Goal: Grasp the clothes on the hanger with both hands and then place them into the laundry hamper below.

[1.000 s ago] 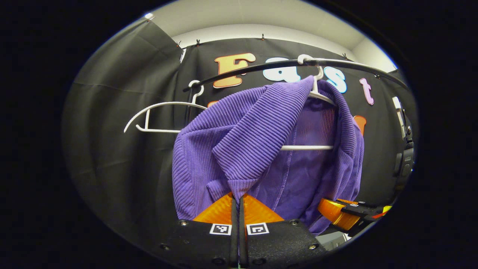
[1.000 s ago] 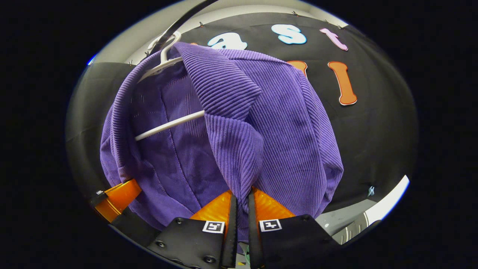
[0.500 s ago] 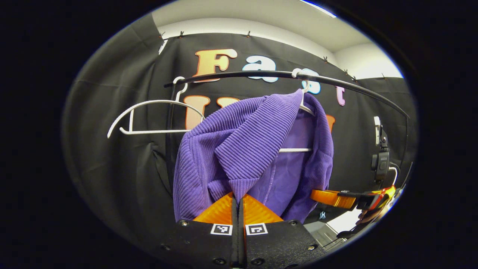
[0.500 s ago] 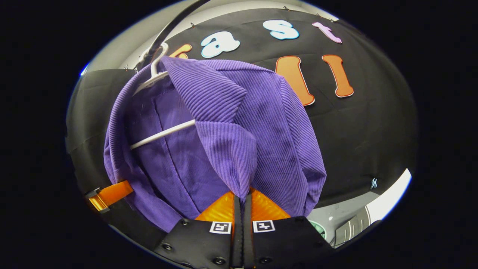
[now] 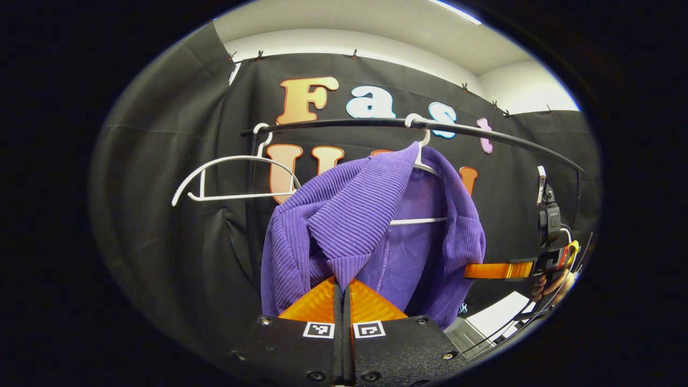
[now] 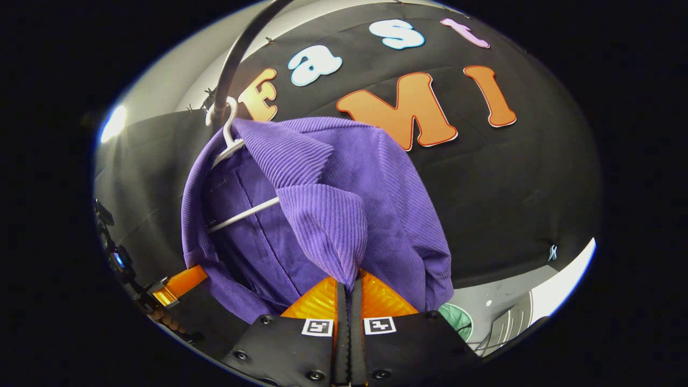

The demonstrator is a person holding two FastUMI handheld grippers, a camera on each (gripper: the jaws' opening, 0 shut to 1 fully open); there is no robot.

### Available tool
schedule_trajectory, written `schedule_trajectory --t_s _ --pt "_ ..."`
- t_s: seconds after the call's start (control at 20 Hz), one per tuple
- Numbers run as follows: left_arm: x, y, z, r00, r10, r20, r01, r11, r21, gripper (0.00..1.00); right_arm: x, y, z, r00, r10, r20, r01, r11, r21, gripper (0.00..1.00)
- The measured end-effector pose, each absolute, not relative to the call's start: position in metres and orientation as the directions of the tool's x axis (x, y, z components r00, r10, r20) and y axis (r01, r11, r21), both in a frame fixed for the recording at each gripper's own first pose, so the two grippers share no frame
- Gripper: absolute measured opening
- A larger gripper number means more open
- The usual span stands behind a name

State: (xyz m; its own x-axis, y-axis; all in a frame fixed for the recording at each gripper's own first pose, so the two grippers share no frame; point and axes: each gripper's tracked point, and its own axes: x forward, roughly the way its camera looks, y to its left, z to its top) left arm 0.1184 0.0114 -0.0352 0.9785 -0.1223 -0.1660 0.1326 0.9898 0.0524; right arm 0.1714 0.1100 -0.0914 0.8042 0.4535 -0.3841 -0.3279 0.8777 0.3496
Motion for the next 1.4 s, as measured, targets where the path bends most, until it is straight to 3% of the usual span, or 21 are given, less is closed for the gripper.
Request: schedule_trajectory --t_s 0.3,0.6,0.9,1.4 --pt "0.09 0.008 -0.001 0.987 -0.093 -0.128 0.096 0.995 0.019 0.0 0.177 0.081 -0.064 0.737 0.561 -0.378 -0.353 0.795 0.493 0.08" --pt "0.087 0.029 0.049 0.998 -0.04 -0.057 0.045 0.994 0.101 0.0 0.212 0.052 -0.041 0.742 0.553 -0.38 -0.339 0.798 0.499 0.08" --pt "0.1 0.049 0.082 1.0 -0.012 0.017 0.008 0.978 0.209 0.0 0.251 0.027 -0.001 0.788 0.546 -0.285 -0.312 0.753 0.58 0.08" --pt "0.126 0.075 0.074 0.995 0.087 0.046 -0.093 0.982 0.163 0.0 0.289 0.027 0.023 0.812 0.575 -0.102 -0.369 0.641 0.672 0.08"
